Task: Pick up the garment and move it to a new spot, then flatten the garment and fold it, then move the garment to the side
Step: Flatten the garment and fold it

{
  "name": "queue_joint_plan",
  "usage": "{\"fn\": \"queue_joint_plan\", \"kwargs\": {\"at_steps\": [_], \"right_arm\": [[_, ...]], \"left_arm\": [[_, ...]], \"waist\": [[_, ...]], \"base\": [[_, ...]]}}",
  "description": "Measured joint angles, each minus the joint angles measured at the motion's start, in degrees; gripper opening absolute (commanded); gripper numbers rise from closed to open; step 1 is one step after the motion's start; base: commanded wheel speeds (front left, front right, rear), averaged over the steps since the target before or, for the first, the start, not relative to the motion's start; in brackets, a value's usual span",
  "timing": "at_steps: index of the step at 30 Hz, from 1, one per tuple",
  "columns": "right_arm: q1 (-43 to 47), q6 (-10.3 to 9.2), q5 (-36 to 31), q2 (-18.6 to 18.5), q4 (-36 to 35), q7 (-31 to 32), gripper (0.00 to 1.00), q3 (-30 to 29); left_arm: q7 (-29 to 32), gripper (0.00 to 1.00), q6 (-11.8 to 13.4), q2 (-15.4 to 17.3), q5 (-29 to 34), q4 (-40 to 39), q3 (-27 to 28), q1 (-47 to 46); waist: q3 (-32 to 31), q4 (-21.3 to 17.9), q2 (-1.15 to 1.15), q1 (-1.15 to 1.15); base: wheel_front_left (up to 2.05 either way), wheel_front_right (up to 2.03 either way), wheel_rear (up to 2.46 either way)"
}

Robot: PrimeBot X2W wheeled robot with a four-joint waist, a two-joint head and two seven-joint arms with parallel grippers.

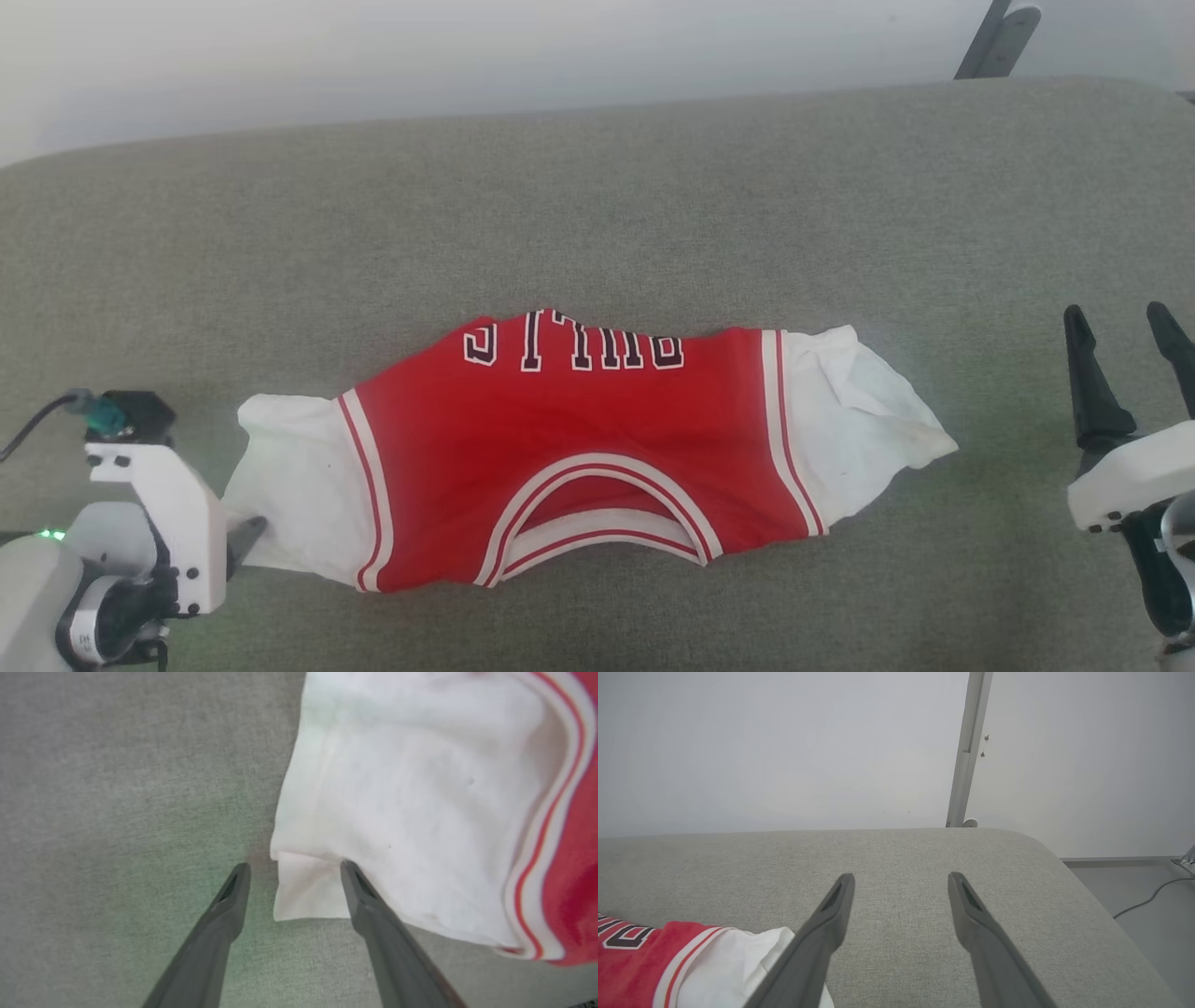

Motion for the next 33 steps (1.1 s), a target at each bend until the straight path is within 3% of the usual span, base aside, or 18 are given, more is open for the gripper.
{"fn": "queue_joint_plan", "kwargs": {"at_steps": [8, 9, 11, 12, 20, 33], "right_arm": [[0.08, 0.0, 2.29, -0.73, -0.79, 3.48, 1.0, 1.86], [0.12, 0.0, 3.03, -0.87, -0.87, 4.3, 1.0, 2.22], [0.57, -0.03, 4.23, -1.66, -0.85, 6.12, 1.0, 3.67], [0.71, -0.01, 5.46, -2.03, -0.63, 7.0, 1.0, 4.15], [1.2, -0.05, 15.05, -6.7, 1.36, 20.41, 1.0, 10.78], [-8.39, 0.01, 19.0, -12.78, 10.58, 38.27, 1.0, 17.15]], "left_arm": [[8.9, 1.0, -0.16, -0.02, 0.27, 2.43, -3.44, -4.43], [9.54, 0.95, -0.08, -0.36, 0.04, 3.03, -3.47, -4.84], [9.98, 0.16, -0.21, -1.2, -0.34, 4.02, -3.61, -5.7], [10.24, 0.0, -0.69, -1.57, -0.7, 4.55, -3.63, -5.92], [9.8, 0.0, -2.76, -3.64, -1.15, 6.93, -4.26, -7.95], [9.06, 0.0, -3.64, -6.58, 0.11, 7.6, -5.89, -12.0]], "waist": [[1.58, -0.13, 0.0, 0.0], [1.74, -0.15, 0.0, 0.0], [1.99, -0.15, 0.0, 0.0], [2.1, -0.13, 0.0, 0.0], [2.92, 1.0, 0.0, 0.0], [5.44, 4.98, 0.0, 0.0]], "base": [[0.0, 0.0, 0.0], [0.0, 0.0, 0.0], [0.0, 0.0, 0.0], [0.0, 0.0, 0.0], [0.0, 0.0, 0.0], [0.0, 0.0, 0.0]]}}
